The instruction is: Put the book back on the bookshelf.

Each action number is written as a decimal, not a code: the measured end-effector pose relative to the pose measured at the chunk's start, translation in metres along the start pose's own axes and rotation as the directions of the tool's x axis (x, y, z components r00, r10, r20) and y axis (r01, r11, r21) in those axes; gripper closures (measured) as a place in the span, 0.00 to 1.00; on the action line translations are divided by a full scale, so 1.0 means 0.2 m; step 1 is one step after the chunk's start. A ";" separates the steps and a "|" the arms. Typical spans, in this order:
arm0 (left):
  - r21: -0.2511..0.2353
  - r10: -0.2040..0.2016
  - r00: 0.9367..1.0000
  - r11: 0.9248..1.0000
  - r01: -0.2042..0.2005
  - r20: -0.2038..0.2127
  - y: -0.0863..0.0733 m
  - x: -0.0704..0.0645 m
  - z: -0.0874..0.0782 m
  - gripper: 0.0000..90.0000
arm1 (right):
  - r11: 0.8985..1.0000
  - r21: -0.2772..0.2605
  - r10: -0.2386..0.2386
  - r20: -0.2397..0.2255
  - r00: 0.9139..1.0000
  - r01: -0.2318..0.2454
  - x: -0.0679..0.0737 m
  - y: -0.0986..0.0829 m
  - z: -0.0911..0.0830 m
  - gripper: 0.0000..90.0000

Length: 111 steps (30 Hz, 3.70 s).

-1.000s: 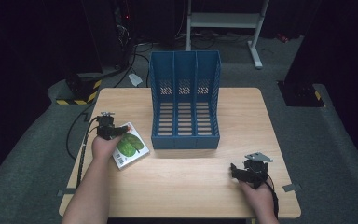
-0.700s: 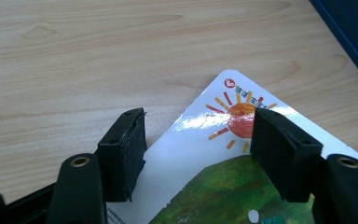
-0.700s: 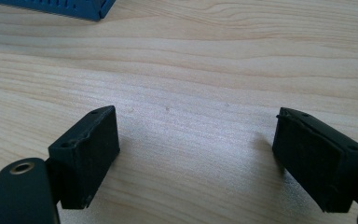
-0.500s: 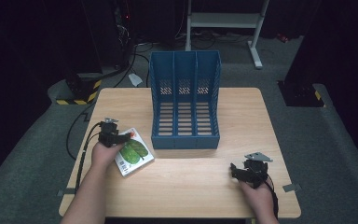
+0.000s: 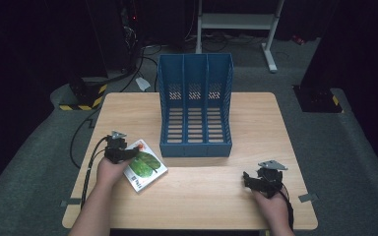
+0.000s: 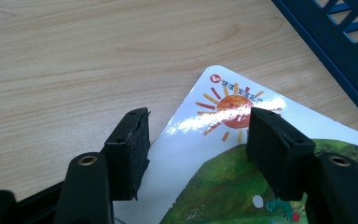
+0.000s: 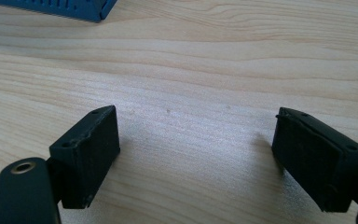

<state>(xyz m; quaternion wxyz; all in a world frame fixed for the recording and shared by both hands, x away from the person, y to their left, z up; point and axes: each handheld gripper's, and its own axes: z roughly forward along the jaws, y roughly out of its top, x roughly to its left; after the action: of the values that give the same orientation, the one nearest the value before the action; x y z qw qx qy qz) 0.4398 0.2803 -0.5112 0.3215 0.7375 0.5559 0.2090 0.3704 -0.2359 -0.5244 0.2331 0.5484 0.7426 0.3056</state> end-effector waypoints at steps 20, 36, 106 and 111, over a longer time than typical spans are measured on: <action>-0.032 0.028 0.999 0.999 -0.027 0.038 -0.16 -0.18 -0.13 0.47 | 1.000 -0.004 -0.004 0.005 1.000 0.004 0.00 0.00 0.00 0.16; -0.044 0.016 0.997 0.999 -0.013 0.072 -0.26 -0.32 -0.20 0.47 | 0.998 0.007 -0.059 -0.049 0.997 0.059 0.01 0.00 -0.01 0.17; -0.083 0.148 0.946 0.988 -0.129 0.288 -0.41 -0.56 -0.30 0.54 | 0.952 -0.050 -0.303 -0.270 0.914 0.301 0.59 -0.03 -0.08 0.53; -0.090 0.165 0.946 0.985 -0.145 0.278 -0.41 -0.60 -0.30 0.56 | 0.958 -0.039 -0.284 -0.254 0.925 0.284 0.57 -0.02 -0.07 0.55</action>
<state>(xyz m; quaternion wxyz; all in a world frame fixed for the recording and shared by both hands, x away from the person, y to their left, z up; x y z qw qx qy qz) 0.3097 0.1950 -0.5210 0.4057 0.7898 0.4369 0.1443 0.3255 -0.1307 -0.5194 0.1771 0.3907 0.8378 0.3378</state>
